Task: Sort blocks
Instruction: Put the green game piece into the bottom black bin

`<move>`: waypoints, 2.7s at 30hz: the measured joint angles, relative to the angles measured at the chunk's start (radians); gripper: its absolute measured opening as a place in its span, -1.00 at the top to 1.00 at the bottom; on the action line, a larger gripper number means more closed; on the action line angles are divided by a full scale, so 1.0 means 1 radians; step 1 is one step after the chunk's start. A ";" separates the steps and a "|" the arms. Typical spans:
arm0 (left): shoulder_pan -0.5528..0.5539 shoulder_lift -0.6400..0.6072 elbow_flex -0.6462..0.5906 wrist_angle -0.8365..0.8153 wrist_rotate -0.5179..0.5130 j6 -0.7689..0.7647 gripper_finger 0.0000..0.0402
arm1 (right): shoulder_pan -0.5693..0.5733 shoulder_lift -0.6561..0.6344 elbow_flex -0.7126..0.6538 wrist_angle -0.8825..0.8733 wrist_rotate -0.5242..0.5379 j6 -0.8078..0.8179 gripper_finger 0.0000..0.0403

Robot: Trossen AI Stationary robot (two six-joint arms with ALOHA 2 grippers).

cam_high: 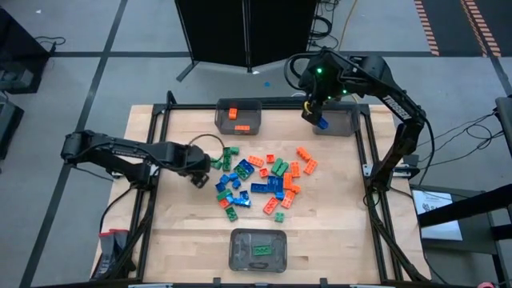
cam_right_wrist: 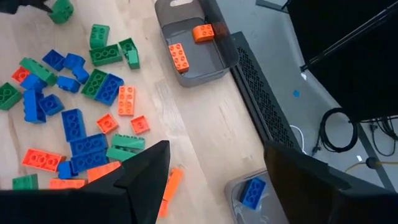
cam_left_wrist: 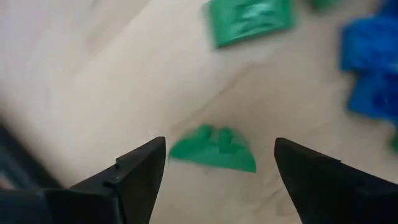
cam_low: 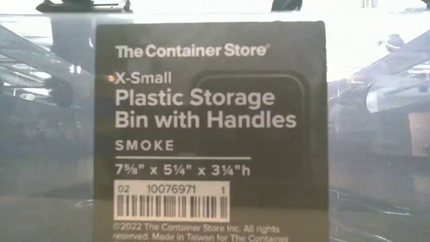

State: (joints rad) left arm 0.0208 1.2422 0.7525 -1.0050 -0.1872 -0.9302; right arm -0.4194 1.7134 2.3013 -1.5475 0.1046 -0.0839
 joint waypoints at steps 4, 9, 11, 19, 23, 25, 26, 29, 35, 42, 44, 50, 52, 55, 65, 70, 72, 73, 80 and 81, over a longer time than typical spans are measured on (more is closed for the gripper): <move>-0.005 0.000 0.000 -0.047 -0.041 -0.284 -0.50 | 0.000 0.000 0.000 0.001 0.000 -0.008 -0.27; -0.009 0.000 0.000 -0.041 -0.068 -0.539 -0.50 | 0.000 0.000 0.000 0.001 0.000 -0.005 -0.27; -0.028 0.000 0.000 -0.035 -0.046 -0.596 -0.50 | 0.000 0.000 0.000 0.001 -0.001 0.001 -0.27; -0.132 0.006 0.000 -0.053 -0.069 -0.892 -0.50 | 0.000 0.000 0.000 -0.005 -0.005 -0.001 -0.27; -0.157 0.037 0.000 -0.119 -0.055 -0.982 -0.50 | 0.000 0.000 0.000 -0.006 -0.006 -0.028 -0.27; -0.167 0.058 0.000 -0.117 -0.052 -1.026 -0.50 | 0.000 0.000 0.000 -0.006 -0.006 -0.038 -0.27; -0.169 0.068 0.000 -0.110 -0.052 -1.043 -0.50 | 0.000 0.001 0.000 -0.006 -0.006 -0.042 -0.27; -0.166 0.095 0.000 -0.074 -0.059 -1.054 -0.50 | 0.000 0.001 0.000 -0.006 -0.006 -0.061 -0.27; -0.142 0.144 0.000 -0.033 -0.076 -1.079 -0.50 | 0.000 0.001 0.000 -0.006 -0.006 -0.095 -0.27; -0.132 0.195 -0.001 0.016 -0.078 -1.134 -0.50 | 0.000 0.001 0.000 -0.016 -0.006 -0.100 -0.27; -0.132 0.214 -0.001 0.017 -0.085 -1.151 -0.50 | 0.000 0.001 0.000 -0.018 -0.006 -0.112 -0.27; -0.132 0.245 -0.001 0.021 -0.094 -1.159 -0.42 | 0.000 0.001 0.000 -0.018 -0.006 -0.120 -0.27; -0.131 0.246 -0.001 0.025 -0.096 -1.160 -0.34 | 0.000 -0.001 0.000 -0.018 -0.005 -0.120 -0.27; -0.130 0.247 -0.003 0.047 -0.102 -1.161 -0.16 | 0.000 -0.002 0.000 -0.020 -0.006 -0.120 -0.27; -0.127 0.243 -0.083 0.211 -0.094 -1.142 0.68 | 0.000 -0.032 0.000 -0.023 -0.005 -0.109 -0.27; -0.128 0.240 -0.072 0.221 -0.109 -1.122 0.72 | 0.001 -0.047 0.000 -0.023 -0.004 -0.095 -0.27; -0.128 0.226 -0.061 0.276 -0.144 -1.094 0.72 | 0.001 -0.055 0.000 -0.023 -0.004 -0.100 -0.27; -0.128 0.212 -0.056 0.316 -0.173 -1.059 0.72 | 0.000 -0.059 0.000 -0.022 -0.005 -0.109 -0.27; -0.126 0.123 0.032 0.462 -0.327 -0.769 0.72 | -0.024 -0.120 0.000 0.048 -0.340 -0.206 -0.27; -0.126 0.107 0.051 0.469 -0.344 -0.723 0.72 | -0.027 -0.131 0.000 0.054 -0.417 -0.224 -0.27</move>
State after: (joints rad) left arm -0.1047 1.3488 0.8034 -0.5356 -0.5311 -1.6535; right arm -0.4469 1.5820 2.3016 -1.4932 -0.3123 -0.3075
